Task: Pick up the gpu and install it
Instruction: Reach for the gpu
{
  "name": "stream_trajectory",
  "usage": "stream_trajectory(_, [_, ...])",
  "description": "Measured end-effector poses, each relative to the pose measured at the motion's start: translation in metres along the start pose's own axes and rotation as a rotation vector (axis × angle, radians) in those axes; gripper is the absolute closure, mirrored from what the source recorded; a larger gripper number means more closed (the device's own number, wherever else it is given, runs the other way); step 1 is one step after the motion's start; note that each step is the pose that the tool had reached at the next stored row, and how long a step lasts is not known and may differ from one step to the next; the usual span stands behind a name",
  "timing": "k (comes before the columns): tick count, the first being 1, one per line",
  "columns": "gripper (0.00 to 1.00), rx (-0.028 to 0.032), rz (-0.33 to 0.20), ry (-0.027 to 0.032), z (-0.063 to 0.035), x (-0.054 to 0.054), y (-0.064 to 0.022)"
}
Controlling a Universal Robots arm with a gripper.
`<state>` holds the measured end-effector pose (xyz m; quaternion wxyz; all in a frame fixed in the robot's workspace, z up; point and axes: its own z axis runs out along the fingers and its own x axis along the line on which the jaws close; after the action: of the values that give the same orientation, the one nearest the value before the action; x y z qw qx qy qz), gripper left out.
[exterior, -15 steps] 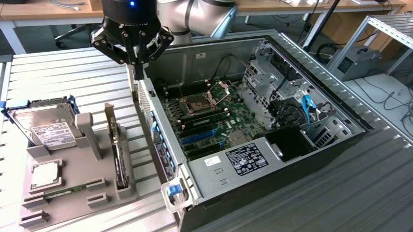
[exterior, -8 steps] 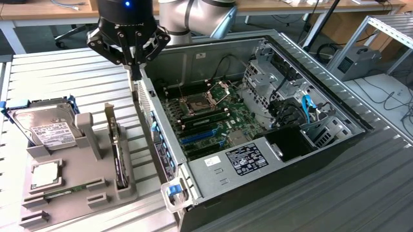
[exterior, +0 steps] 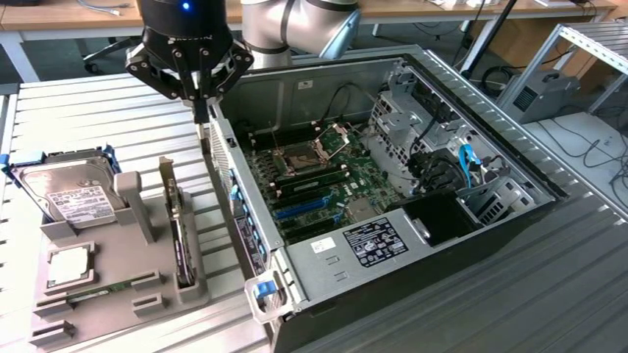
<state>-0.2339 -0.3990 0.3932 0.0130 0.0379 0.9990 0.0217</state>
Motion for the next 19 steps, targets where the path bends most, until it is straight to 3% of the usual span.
stream_trajectory(19, [0.89, -0.0001, 0.000, 0.0000, -0.0004, 0.015, -0.0011])
